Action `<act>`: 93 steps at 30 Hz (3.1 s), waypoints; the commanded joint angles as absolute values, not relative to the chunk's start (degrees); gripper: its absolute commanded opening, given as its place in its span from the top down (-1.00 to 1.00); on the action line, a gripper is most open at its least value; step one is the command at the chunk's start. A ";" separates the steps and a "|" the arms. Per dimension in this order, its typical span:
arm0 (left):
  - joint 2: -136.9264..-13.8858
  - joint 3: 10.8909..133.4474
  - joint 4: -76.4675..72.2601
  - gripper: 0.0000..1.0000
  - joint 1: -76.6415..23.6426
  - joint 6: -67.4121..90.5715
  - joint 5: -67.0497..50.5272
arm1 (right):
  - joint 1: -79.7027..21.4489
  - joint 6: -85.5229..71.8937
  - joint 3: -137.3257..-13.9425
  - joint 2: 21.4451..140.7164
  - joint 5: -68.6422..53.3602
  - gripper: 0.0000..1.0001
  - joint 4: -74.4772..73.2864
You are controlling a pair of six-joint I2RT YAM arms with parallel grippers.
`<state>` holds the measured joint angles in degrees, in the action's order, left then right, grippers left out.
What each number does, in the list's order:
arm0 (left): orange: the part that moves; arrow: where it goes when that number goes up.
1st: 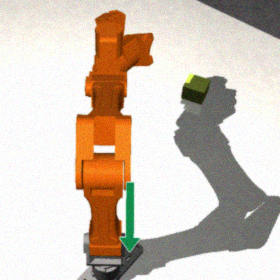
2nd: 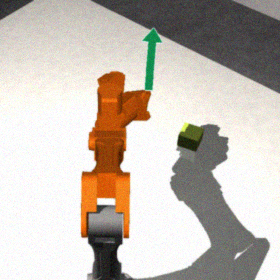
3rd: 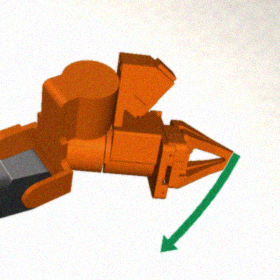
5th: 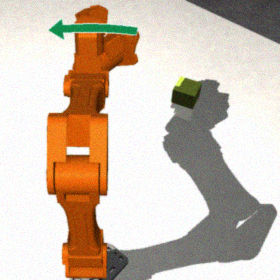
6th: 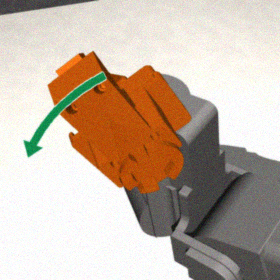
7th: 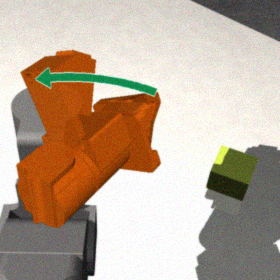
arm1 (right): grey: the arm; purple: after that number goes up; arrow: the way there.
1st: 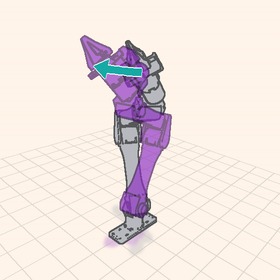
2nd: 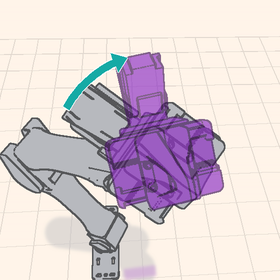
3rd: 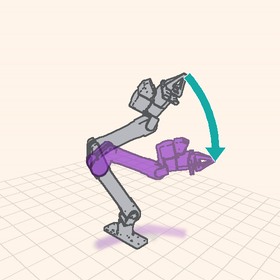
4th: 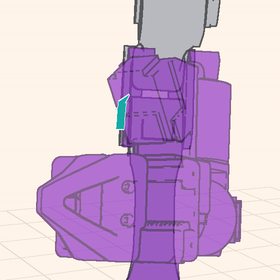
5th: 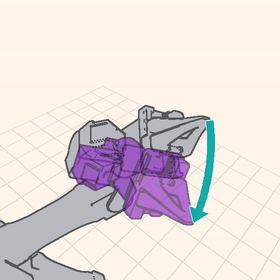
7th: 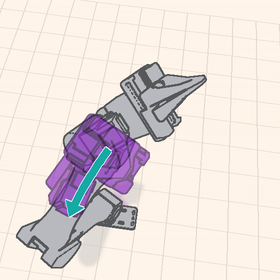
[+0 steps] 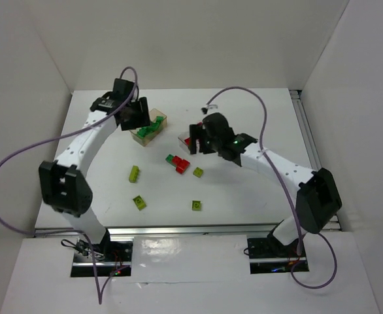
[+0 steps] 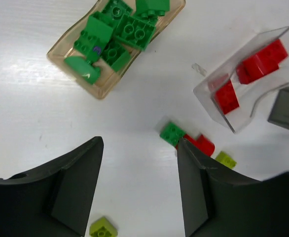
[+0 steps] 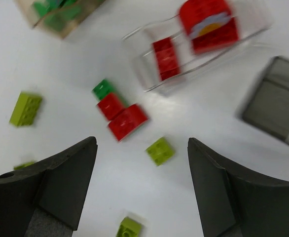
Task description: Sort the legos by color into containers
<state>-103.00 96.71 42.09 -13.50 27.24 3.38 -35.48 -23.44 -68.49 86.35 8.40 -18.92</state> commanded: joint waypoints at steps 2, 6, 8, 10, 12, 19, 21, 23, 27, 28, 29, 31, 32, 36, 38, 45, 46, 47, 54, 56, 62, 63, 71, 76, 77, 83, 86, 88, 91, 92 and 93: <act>-89.68 85.64 41.23 -0.41 -11.51 28.04 3.26 | -43.67 -21.45 -68.73 91.66 6.50 -0.63 -19.51; -85.70 79.90 40.08 -0.47 -10.12 28.04 3.25 | -48.16 -20.05 -72.06 97.81 7.73 -0.61 -19.51; -85.69 78.67 40.08 -0.47 -9.59 28.56 2.55 | -48.69 -18.81 -73.73 101.68 8.44 -0.59 -19.51; -85.08 78.14 40.08 -0.47 -9.58 28.56 2.02 | -48.69 -16.71 -76.81 105.44 10.19 -0.59 -19.51; -84.56 78.13 40.08 -0.47 -9.58 28.56 2.02 | -48.69 -15.21 -80.13 107.74 12.90 -0.59 -20.74; -84.55 77.61 40.08 -0.47 -9.58 28.56 1.49 | -48.69 -6.16 -88.32 115.39 16.08 -0.55 -21.45; -84.55 77.09 39.55 -0.47 -9.58 28.56 0.97 | -47.91 -4.22 -89.47 117.33 14.26 -0.48 -21.45; -84.55 77.08 39.55 -0.47 -9.58 28.56 0.97 | -46.94 -3.35 -90.53 118.47 11.35 -0.42 -21.45; -84.55 77.08 39.55 -0.44 -9.58 28.04 1.49 | -46.14 -1.41 -92.72 120.76 8.00 -0.33 -23.28; -84.55 77.08 39.55 -0.44 -9.58 28.04 1.49 | -45.62 -1.41 -92.72 120.76 7.39 -0.30 -23.29; -84.55 77.08 39.55 -0.44 -9.58 27.52 1.49 | -45.62 -1.41 -92.72 120.76 7.38 -0.28 -23.29; -84.55 77.08 39.55 -0.44 -9.58 27.51 2.02 | -45.62 -0.88 -92.72 121.28 6.68 -0.16 -23.82; -84.55 77.08 39.55 -0.44 -9.06 27.51 2.02 | -45.62 -0.88 -92.72 121.29 6.68 -0.07 -23.82; -84.55 77.08 39.55 -0.44 -9.05 27.51 2.02 | -45.62 -0.88 -92.72 121.29 6.68 -0.01 -24.35; -84.55 77.08 39.55 -0.44 -9.05 27.51 2.02 | -45.62 -0.88 -92.72 121.29 6.15 0.10 -24.35; -84.55 75.94 37.28 -0.51 -6.78 26.46 -9.25 | -44.83 -4.21 -89.40 112.63 5.64 0.53 -21.98; -84.55 74.98 36.40 -0.65 -5.98 25.58 -12.62 | -44.30 -4.22 -87.91 110.41 4.32 0.53 -19.45; -84.55 73.84 35.43 -0.71 -4.50 24.88 -16.05 | -43.77 -5.09 -83.98 108.04 1.26 0.55 -17.68; -87.97 69.88 26.91 -0.84 -3.34 29.24 -42.32 | -40.96 -6.50 -71.46 90.99 -8.95 0.55 -9.32; -87.98 66.37 19.72 -0.84 -3.86 32.33 -47.26 | -40.43 -7.12 -70.14 89.48 -10.45 0.55 -8.70; -87.98 63.46 10.55 -0.84 -5.98 39.81 -52.11 | -40.43 -7.65 -68.30 87.19 -11.78 0.58 -8.70; -87.98 62.93 8.81 -0.84 -6.59 40.51 -52.12 | -40.43 -7.65 -68.29 86.67 -11.78 0.58 -8.70; -90.79 64.07 5.88 -0.67 -10.10 44.38 -50.46 | -40.43 -7.65 -68.29 86.13 -12.30 0.58 -8.70; -93.69 65.91 6.42 -0.49 -12.12 44.38 -47.99 | -40.43 -7.65 -68.29 85.61 -12.83 0.58 -8.70; -93.69 65.92 6.42 -0.47 -12.13 44.38 -47.99 | -40.43 -7.65 -68.29 85.61 -12.83 0.58 -8.70; -94.75 67.14 5.27 -0.15 -13.27 44.38 -46.85 | -40.43 -7.65 -68.29 85.61 -13.36 0.58 -9.23; -95.36 67.85 5.27 0.16 -13.79 44.38 -46.85 | -40.43 -7.65 -68.29 85.61 -13.36 0.58 -9.23; -95.88 68.46 5.27 0.42 -13.80 44.38 -46.85 | -40.43 -7.65 -68.29 85.61 -13.36 0.58 -9.23; -95.89 68.47 5.80 0.68 -13.80 44.38 -47.37 | -40.43 -8.17 -68.29 85.61 -13.36 0.58 -9.23; -95.89 68.47 5.80 0.77 -13.80 44.38 -47.37 | -40.43 -8.17 -68.29 86.21 -13.36 0.58 -9.23; -95.89 68.47 6.41 0.85 -13.80 43.78 -47.37 | -40.43 -8.17 -68.29 86.22 -13.36 0.58 -9.75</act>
<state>-94.76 67.02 7.29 -13.93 45.32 -48.73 -40.10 -7.66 -67.90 88.20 -11.35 -11.33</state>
